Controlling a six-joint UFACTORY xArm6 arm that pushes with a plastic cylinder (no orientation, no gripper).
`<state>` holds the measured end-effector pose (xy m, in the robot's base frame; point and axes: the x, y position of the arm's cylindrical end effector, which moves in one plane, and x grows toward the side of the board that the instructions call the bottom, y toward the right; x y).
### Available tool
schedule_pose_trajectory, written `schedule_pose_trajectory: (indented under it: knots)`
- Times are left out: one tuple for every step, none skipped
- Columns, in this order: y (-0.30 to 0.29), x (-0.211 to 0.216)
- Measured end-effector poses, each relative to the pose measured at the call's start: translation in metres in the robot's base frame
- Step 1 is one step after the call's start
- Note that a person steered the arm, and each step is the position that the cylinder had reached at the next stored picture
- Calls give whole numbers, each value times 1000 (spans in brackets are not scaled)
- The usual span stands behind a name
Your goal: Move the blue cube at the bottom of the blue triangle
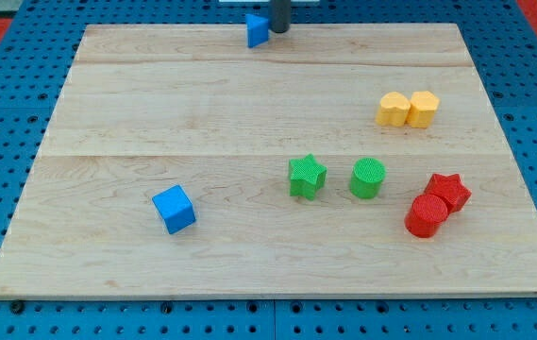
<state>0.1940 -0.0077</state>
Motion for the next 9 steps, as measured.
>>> schedule_pose_trajectory:
  knots:
    - [-18,2]
    - [28,36]
    - [31,129]
    - [24,213]
    - [3,280]
    - [-41,340]
    - [-63,385]
    - [-103,351]
    - [-100,289]
